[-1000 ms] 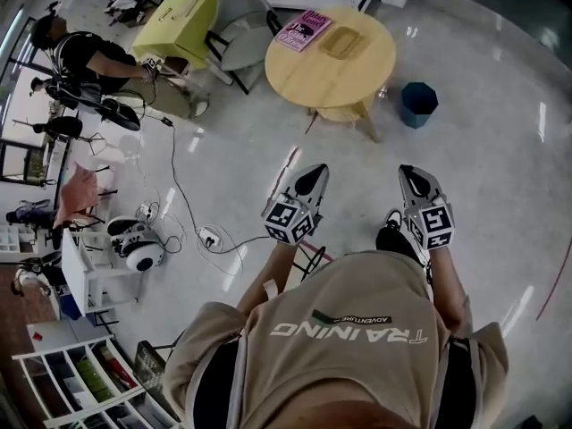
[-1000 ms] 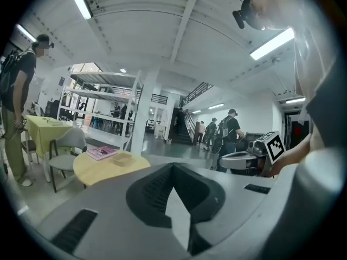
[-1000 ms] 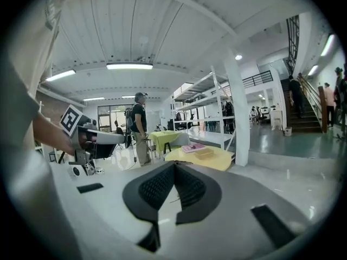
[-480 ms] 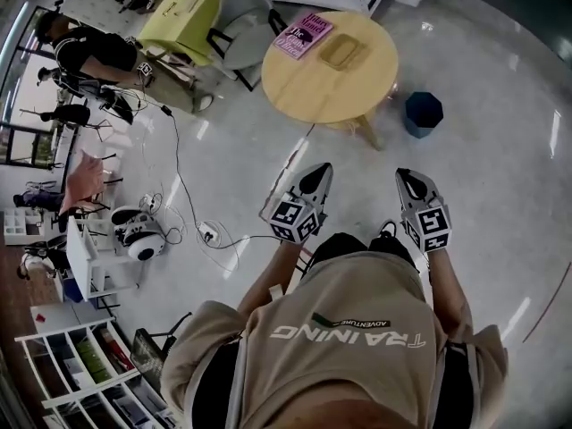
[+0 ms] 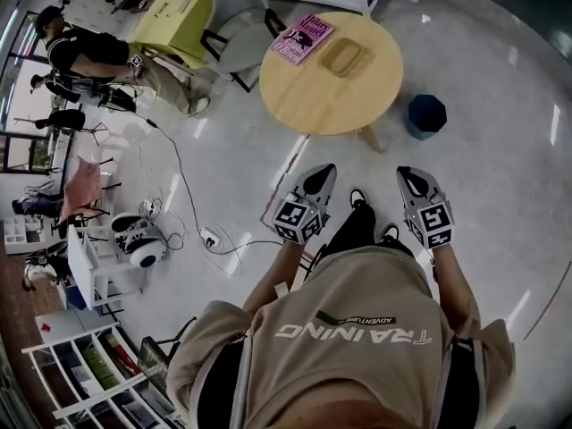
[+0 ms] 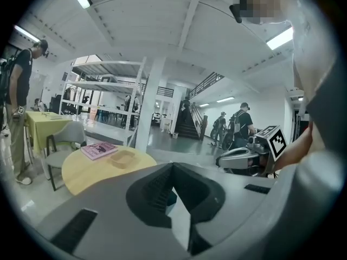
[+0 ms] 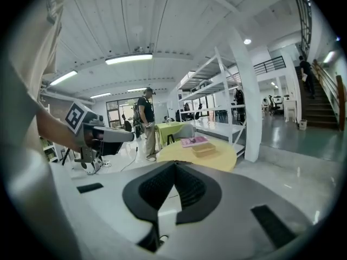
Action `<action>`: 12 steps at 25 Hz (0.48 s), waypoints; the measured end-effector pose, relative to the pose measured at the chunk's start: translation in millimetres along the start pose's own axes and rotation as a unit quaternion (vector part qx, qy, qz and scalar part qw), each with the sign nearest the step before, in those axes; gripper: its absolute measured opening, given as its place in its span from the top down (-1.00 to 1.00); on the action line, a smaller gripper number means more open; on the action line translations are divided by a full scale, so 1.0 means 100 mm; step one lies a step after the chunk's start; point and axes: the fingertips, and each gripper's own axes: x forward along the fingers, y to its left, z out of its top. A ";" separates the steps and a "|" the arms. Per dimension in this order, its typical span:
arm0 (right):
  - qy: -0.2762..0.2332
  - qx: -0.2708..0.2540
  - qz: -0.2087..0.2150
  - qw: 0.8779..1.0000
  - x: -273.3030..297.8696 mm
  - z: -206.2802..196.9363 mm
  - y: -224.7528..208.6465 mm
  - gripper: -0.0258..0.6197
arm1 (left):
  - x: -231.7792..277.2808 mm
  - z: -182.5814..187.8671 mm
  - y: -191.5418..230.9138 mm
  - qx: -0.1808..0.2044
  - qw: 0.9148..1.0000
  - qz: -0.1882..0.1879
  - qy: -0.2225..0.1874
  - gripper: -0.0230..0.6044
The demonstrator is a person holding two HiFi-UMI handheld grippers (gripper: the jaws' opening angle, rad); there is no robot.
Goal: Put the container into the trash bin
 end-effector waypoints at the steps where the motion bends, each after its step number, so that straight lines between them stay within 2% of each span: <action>1: 0.002 -0.010 -0.001 1.000 0.06 0.06 -0.02 0.93 | 0.05 0.02 0.08 -0.005 1.000 -0.002 -0.004 0.89; 3: 0.001 -0.023 -0.007 1.000 0.16 0.19 -0.10 0.93 | 0.18 0.10 0.24 -0.004 1.000 -0.006 -0.012 0.89; 8: -0.010 -0.040 -0.032 0.999 0.58 0.62 -0.44 0.93 | 0.57 0.52 0.65 0.025 0.999 -0.027 -0.036 0.89; 12: -0.030 -0.033 -0.070 0.997 0.89 0.98 -0.64 0.93 | 0.75 0.75 0.98 0.023 0.998 -0.036 -0.046 0.89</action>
